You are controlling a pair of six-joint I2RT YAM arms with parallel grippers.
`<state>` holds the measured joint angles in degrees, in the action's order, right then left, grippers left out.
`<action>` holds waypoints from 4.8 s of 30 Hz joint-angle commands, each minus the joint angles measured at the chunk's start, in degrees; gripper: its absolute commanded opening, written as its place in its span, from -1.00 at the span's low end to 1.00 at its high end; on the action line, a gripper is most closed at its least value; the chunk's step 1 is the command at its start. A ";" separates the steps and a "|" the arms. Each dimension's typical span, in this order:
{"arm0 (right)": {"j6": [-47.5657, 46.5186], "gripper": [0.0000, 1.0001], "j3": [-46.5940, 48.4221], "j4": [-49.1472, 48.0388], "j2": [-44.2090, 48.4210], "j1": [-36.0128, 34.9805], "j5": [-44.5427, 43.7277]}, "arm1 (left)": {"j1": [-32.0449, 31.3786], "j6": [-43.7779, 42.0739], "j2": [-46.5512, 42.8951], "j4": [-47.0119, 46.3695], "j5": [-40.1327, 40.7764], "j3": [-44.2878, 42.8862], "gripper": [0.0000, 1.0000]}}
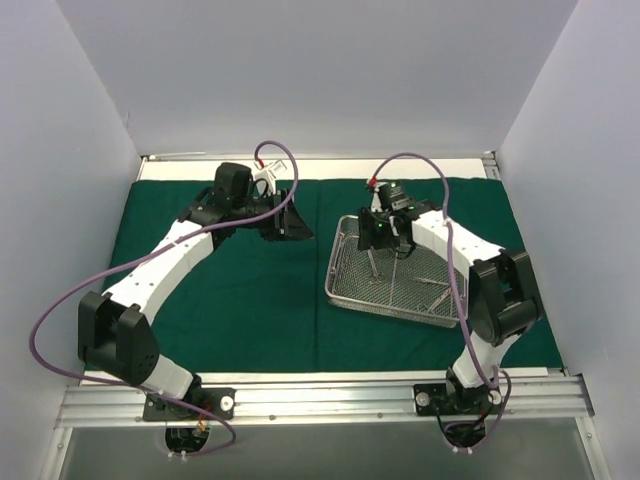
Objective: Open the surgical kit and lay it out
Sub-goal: Pick up the medical item from the container, then place the medical item in the surgical kit.
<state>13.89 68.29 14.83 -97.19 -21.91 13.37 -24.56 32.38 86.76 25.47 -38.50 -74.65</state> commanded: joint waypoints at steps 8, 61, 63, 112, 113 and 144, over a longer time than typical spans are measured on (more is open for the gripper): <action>1.40 -0.14 7.03 3.36 -8.37 -3.49 -17.76 | -0.14 0.58 -6.60 0.63 1.94 2.05 0.02; -0.27 -1.00 11.95 10.39 -5.30 -0.06 -1.41 | 0.39 -0.83 -5.29 -1.13 -3.33 2.58 0.03; 0.17 -1.00 12.65 10.66 -4.68 -0.06 -1.06 | 0.04 -0.57 -5.02 -1.65 -3.34 2.49 0.03; 13.28 0.50 34.79 17.58 -1.07 -8.68 -4.92 | 2.48 -6.59 4.20 -1.40 1.16 0.48 -0.95; 12.22 0.51 36.46 18.73 -1.07 -7.37 -6.06 | 3.80 -8.28 4.81 0.00 0.10 -0.31 -0.95; 4.74 0.51 25.49 29.38 5.96 13.30 -1.76 | 24.20 -30.89 43.58 21.20 -4.30 -32.39 -0.95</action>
<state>19.46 94.28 43.11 -90.72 -8.71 11.00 -0.91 3.44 129.43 45.54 -41.87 -103.09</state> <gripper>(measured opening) 0.757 0.048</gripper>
